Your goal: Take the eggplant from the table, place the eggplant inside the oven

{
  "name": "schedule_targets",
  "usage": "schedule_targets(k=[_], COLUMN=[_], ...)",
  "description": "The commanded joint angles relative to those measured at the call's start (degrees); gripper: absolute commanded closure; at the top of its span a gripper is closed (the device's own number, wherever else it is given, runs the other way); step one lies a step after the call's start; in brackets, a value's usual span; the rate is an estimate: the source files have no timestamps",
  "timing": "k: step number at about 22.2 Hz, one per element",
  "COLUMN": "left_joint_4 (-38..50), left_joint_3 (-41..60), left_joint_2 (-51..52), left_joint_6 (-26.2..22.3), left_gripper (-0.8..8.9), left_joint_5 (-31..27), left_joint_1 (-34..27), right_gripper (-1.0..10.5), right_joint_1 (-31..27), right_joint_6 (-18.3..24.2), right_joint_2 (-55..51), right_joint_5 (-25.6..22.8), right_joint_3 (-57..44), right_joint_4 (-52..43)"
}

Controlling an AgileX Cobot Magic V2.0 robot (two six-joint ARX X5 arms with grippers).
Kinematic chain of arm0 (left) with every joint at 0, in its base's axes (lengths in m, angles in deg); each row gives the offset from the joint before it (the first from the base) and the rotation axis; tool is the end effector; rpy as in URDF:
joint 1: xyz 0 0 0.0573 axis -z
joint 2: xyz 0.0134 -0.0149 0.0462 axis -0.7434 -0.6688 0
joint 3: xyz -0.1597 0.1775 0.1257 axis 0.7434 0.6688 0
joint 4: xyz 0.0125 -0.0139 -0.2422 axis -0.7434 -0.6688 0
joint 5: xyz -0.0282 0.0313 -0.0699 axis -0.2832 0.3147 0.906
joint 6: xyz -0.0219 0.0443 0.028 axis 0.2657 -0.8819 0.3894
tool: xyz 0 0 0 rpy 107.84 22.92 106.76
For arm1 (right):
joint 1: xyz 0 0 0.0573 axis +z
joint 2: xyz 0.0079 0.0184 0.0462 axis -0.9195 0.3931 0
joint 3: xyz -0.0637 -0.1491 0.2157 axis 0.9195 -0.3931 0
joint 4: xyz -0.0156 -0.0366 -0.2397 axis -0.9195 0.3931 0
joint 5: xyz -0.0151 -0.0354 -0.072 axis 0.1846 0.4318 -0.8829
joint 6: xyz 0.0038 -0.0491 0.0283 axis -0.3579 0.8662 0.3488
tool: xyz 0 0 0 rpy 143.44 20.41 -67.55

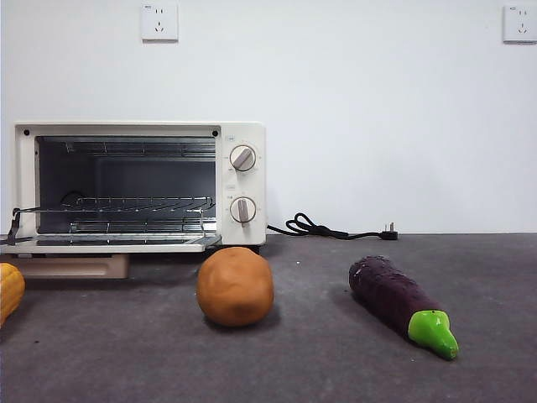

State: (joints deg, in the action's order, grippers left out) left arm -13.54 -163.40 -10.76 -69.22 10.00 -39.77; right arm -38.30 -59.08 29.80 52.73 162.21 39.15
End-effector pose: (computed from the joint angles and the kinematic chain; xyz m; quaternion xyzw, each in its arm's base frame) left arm 0.0018 0.0075 0.4677 0.0898 0.1379 0.0330 0.9858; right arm 0.2104 0.1215 0.4170 -0.0552 0.4918 0.2803 0.8225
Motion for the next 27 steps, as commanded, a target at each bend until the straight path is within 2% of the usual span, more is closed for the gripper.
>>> schedule_targets(k=[1,15,18,27], left_joint_4=[-0.02,-2.03,-2.03,-2.03], left_joint_3=[0.35,0.35,0.35,0.35], left_joint_2=[0.87,2.14,2.14,2.12], left_joint_6=[0.39,0.42,0.46,0.46], left_gripper=[8.19,8.19,8.19,8.19], left_joint_5=[-1.57,-1.42,1.46,1.75], left_joint_1=[-0.07,-0.07,-0.07,-0.07], right_gripper=[3.8,3.8,3.8,3.9], right_joint_1=[0.09,0.37,0.44,2.73], right_joint_6=[0.59,-6.12,-8.04,-12.11], right_joint_2=[2.1,3.23,3.23,3.54], right_joint_5=[-0.28,-0.24,-0.2,-0.26], right_joint_3=[-3.85,-34.29,-40.41,-49.86], right_joint_4=[0.09,-21.0,-26.84,-38.14])
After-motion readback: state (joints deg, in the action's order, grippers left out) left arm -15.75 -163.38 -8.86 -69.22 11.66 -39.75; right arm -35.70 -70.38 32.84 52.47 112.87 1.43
